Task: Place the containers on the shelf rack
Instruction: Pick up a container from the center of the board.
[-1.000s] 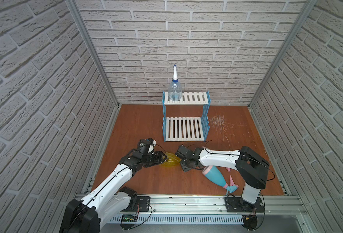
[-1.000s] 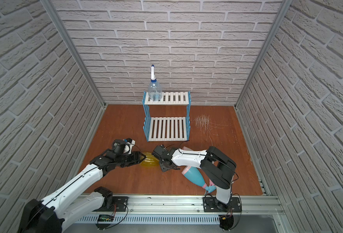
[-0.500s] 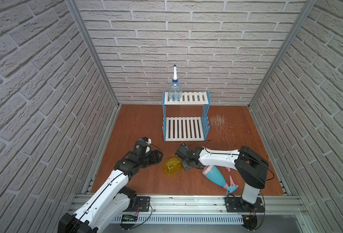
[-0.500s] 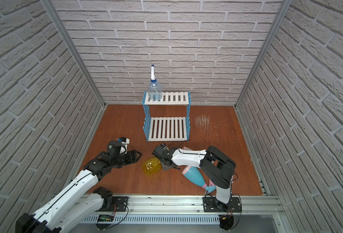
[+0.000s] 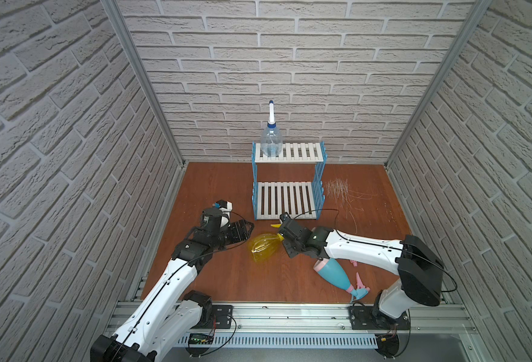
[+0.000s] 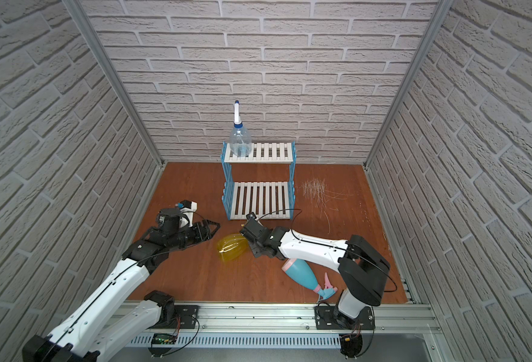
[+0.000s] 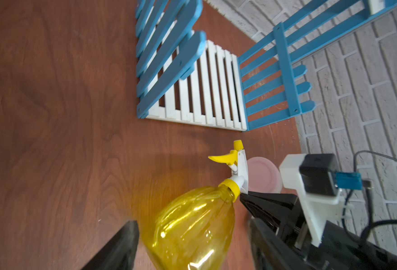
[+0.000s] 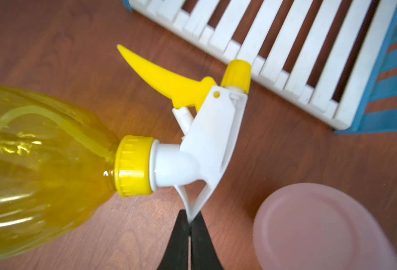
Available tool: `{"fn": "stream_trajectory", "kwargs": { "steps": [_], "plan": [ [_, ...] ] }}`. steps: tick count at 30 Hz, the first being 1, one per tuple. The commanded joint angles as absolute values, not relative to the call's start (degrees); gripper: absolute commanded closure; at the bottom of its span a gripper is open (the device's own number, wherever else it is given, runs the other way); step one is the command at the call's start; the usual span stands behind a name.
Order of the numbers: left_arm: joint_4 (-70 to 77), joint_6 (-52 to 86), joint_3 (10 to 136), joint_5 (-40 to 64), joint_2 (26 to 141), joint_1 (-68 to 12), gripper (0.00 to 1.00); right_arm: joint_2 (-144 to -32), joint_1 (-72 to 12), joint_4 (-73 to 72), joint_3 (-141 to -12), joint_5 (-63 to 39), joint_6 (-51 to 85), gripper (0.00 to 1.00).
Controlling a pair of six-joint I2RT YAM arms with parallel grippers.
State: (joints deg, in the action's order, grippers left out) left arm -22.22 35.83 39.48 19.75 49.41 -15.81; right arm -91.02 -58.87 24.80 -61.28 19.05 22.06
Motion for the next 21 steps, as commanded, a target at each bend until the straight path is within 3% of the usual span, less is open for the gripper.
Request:
{"fn": "stream_trajectory", "kwargs": {
  "steps": [1, 11, 21],
  "plan": [
    [-15.7, 34.1, 42.6, 26.8, 51.1, -14.8, 0.16, -85.7, -58.7, 21.8, -59.1, 21.0, 12.1, 0.97],
    [-7.1, 33.6, 50.0, 41.7, 60.8, -13.9, 0.03, -70.9, -58.8, 15.5, -52.3, 20.1, -5.2, 0.97],
    [-10.4, 29.5, 54.0, 53.8, 67.9, -17.8, 0.24, -67.9, -58.6, 13.6, -52.9, 18.8, -7.8, 0.97]
  ]
}}
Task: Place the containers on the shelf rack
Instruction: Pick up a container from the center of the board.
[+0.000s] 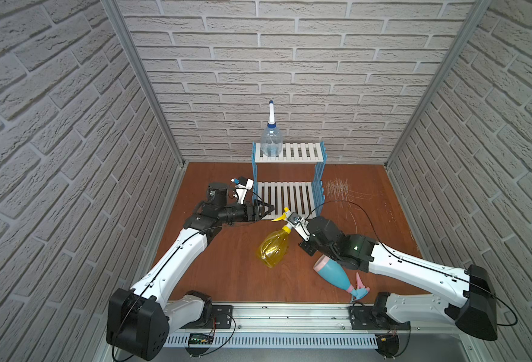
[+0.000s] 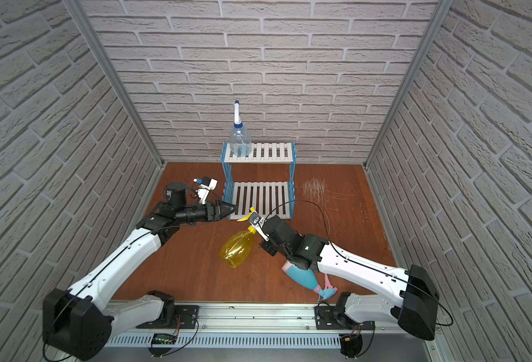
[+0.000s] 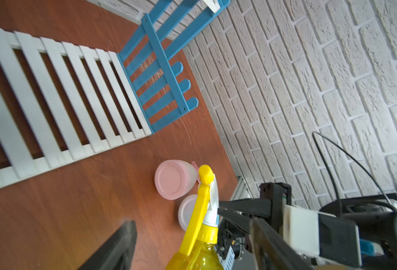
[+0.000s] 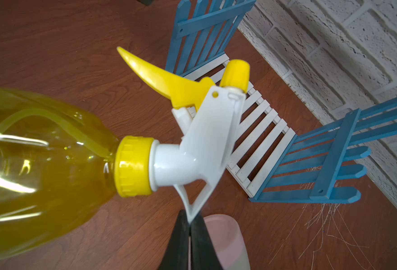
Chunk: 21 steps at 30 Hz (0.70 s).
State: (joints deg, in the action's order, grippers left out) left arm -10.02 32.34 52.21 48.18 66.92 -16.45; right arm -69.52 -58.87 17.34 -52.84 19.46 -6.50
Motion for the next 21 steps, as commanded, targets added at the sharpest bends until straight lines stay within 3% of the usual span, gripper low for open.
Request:
{"fn": "stream_trajectory", "kwargs": {
  "steps": [1, 21],
  "plan": [
    [-10.7, 29.1, 54.3, 54.4, 68.2, -18.3, 0.26, -67.9, -58.6, 13.6, -52.9, 18.7, -7.8, 0.97],
    [-16.0, 24.4, 54.6, 55.1, 71.9, -19.9, 0.43, -67.5, -58.6, 13.4, -53.7, 17.8, -8.7, 0.97]
  ]
}}
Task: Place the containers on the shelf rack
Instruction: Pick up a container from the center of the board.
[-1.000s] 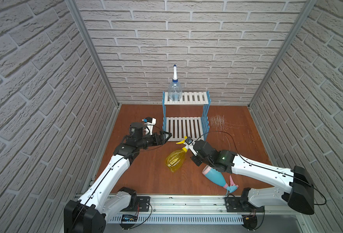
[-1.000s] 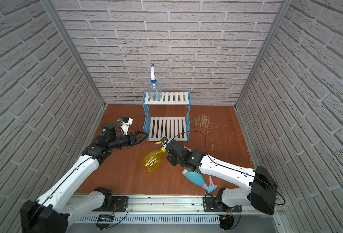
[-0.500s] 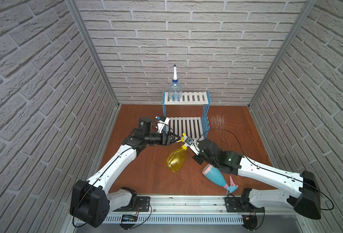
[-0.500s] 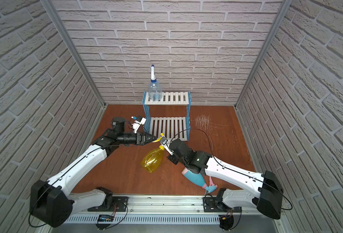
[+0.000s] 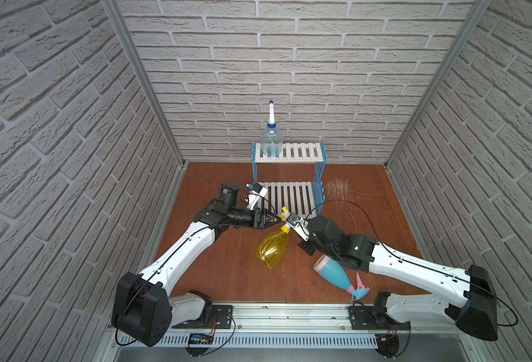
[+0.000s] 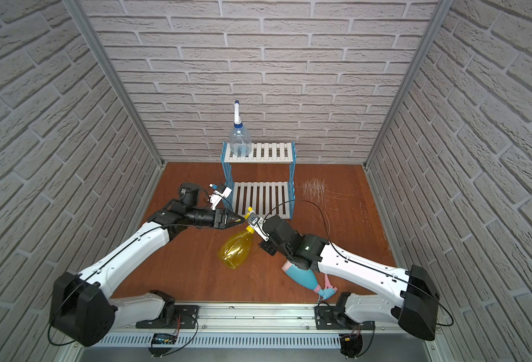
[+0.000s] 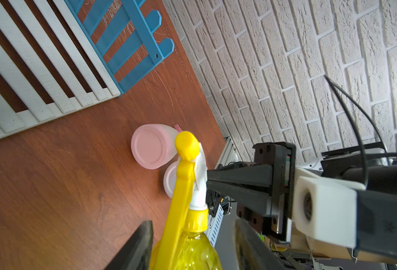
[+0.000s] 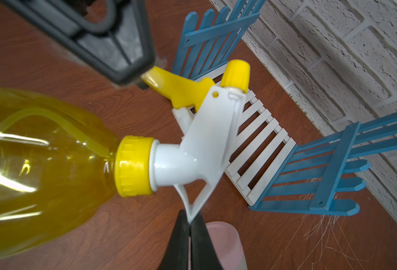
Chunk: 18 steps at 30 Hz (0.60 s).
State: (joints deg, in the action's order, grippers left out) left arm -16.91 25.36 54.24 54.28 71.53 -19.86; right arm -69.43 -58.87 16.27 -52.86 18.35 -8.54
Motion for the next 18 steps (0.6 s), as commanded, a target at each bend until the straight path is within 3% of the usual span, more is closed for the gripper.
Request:
{"fn": "stream_trajectory", "kwargs": {
  "steps": [1, 9, 12, 15, 18],
  "plan": [
    [-15.8, 24.5, 54.8, 55.6, 72.0, -19.9, 0.46, -67.5, -58.6, 13.5, -53.8, 17.8, -8.7, 0.97],
    [-15.9, 24.3, 55.3, 58.5, 72.9, -19.8, 0.75, -67.9, -58.6, 13.5, -53.6, 17.7, -8.5, 0.97],
    [-16.3, 24.3, 55.1, 58.7, 72.7, -19.8, 0.77, -68.0, -58.6, 13.4, -53.4, 17.7, -8.4, 0.97],
    [-16.1, 25.0, 55.1, 59.1, 72.4, -19.8, 0.87, -67.9, -58.6, 13.7, -53.4, 18.1, -8.1, 0.97],
    [-15.0, 26.2, 55.2, 60.2, 71.8, -19.7, 0.99, -66.7, -58.6, 14.8, -53.1, 18.6, -7.5, 0.87]
  ]
}}
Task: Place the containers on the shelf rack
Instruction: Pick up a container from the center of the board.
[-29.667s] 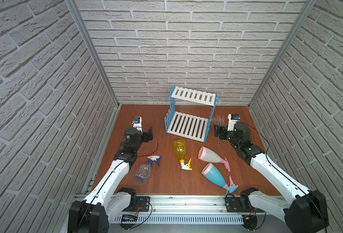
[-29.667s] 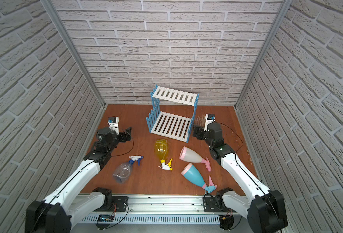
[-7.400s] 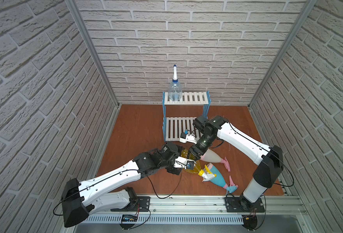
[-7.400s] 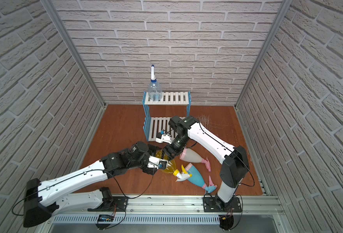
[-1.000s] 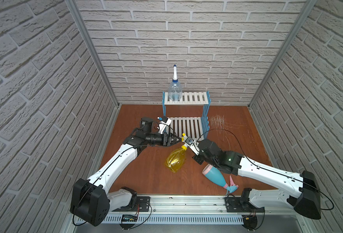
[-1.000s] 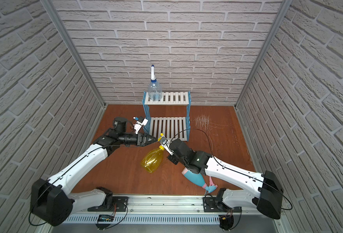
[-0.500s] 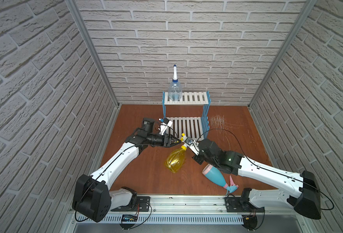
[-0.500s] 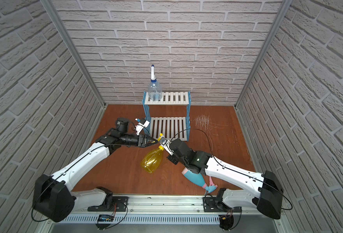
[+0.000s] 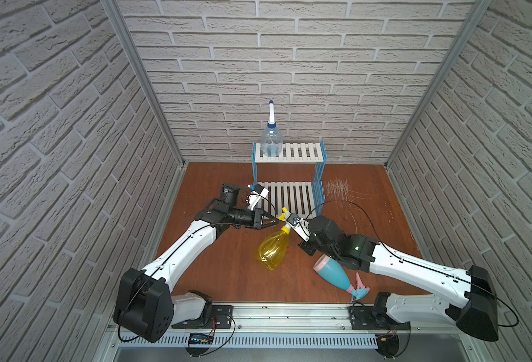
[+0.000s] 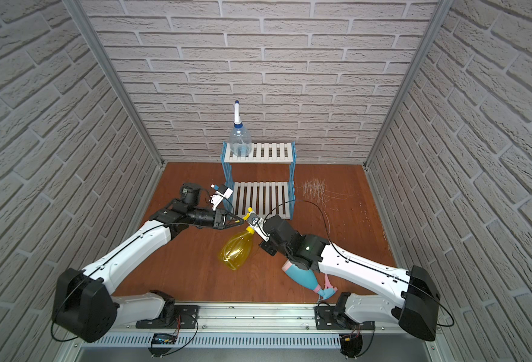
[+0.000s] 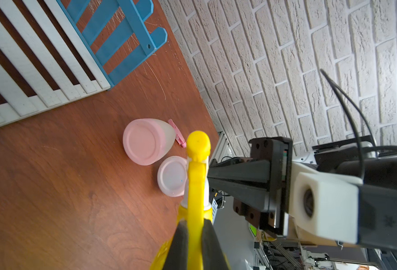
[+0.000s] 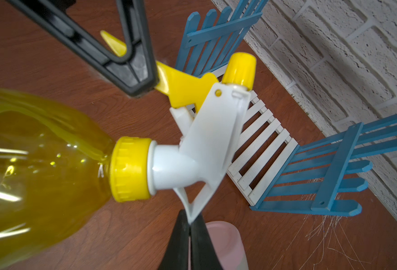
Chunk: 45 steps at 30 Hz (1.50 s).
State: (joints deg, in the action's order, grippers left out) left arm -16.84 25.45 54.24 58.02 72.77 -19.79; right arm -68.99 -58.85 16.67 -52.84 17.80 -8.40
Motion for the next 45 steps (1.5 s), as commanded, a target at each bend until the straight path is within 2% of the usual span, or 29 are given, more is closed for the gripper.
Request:
{"fn": "stream_trajectory", "kwargs": {
  "steps": [1, 3, 5, 8, 10, 12, 18, 23, 28, 35, 43, 45],
  "plan": [
    [-14.7, 26.4, 55.2, 60.4, 71.5, -19.8, 1.00, -66.1, -58.6, 15.2, -52.8, 18.9, -7.3, 0.78],
    [-14.5, 26.8, 55.0, 60.0, 70.4, -19.6, 1.00, -64.1, -58.6, 16.4, -52.9, 19.6, -6.8, 0.50],
    [-12.3, 29.0, 54.6, 59.3, 69.3, -19.0, 1.00, -62.0, -58.6, 18.4, -53.3, 20.1, -5.8, 0.31],
    [-7.4, 33.3, 53.6, 58.2, 66.9, -17.7, 1.00, -57.8, -58.4, 20.2, -54.5, 18.5, -3.0, 0.13],
    [-3.8, 35.0, 53.0, 57.3, 64.8, -17.4, 1.00, -55.0, -56.8, 20.0, -54.9, 14.6, 0.2, 0.06],
    [1.3, 37.9, 52.1, 56.9, 62.9, -17.4, 1.00, -53.0, -52.3, 18.5, -55.4, 3.4, 7.2, 0.03],
    [10.2, 44.0, 54.5, 58.1, 59.9, -17.1, 1.00, -54.6, -39.2, 5.2, -56.9, -27.4, 27.0, 0.03],
    [10.7, 44.5, 58.5, 59.3, 59.2, -17.6, 1.00, -59.8, -35.3, -9.3, -59.1, -42.2, 40.6, 0.04],
    [12.1, 45.7, 61.5, 60.3, 59.9, -18.4, 1.00, -62.1, -35.2, -13.6, -61.8, -45.6, 44.2, 0.08],
    [11.8, 45.8, 63.6, 61.5, 60.6, -19.2, 1.00, -62.9, -34.6, -20.2, -61.1, -46.7, 48.1, 0.33],
    [11.3, 46.0, 64.4, 62.5, 61.0, -20.4, 1.00, -62.9, -33.6, -22.8, -60.9, -46.4, 49.1, 0.49],
    [10.9, 45.9, 64.4, 62.4, 60.9, -20.4, 1.00, -63.2, -33.5, -22.8, -60.8, -46.8, 49.1, 0.58]
  ]
}}
